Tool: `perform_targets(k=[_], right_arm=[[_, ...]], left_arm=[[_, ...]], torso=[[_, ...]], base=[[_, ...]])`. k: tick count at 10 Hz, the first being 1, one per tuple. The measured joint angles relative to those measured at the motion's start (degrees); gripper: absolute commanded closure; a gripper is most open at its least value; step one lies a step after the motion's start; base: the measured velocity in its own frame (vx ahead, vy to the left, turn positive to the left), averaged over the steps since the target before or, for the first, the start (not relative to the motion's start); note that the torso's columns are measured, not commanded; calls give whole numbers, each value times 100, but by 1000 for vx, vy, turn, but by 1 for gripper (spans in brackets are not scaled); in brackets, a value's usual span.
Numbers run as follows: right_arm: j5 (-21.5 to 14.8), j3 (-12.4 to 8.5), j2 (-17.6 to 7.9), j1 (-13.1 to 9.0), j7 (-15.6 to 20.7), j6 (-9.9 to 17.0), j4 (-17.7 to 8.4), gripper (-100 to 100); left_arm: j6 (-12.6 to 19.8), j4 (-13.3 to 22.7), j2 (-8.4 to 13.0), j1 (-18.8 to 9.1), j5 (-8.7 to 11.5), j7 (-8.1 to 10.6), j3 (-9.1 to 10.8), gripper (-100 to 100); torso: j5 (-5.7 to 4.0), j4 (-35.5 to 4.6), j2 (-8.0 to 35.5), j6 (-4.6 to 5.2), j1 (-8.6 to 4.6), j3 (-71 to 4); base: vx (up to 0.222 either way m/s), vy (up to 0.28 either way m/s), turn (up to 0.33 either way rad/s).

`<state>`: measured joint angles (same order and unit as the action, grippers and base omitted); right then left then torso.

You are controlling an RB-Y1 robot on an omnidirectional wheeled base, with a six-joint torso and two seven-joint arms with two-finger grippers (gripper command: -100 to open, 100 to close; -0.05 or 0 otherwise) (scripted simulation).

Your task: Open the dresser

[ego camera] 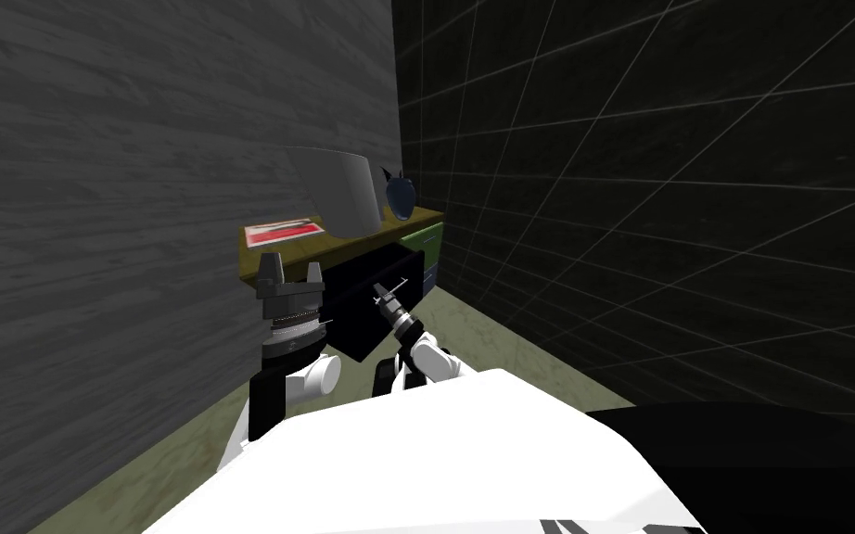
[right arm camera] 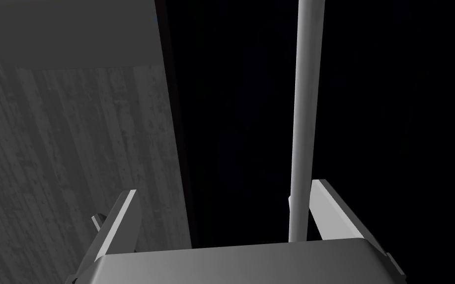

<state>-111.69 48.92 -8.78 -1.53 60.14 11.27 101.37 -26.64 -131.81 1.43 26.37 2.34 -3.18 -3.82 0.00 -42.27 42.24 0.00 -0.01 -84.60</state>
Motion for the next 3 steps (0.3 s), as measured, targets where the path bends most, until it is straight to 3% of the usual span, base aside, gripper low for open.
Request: perform_targets(k=[3], right_arm=[[0,0,0,0,0,0,0,0]], left_arm=[[0,0,0,0,0,0,0,0]], torso=[[0,-2,5,0,2,3]], base=[[0,0,0]])
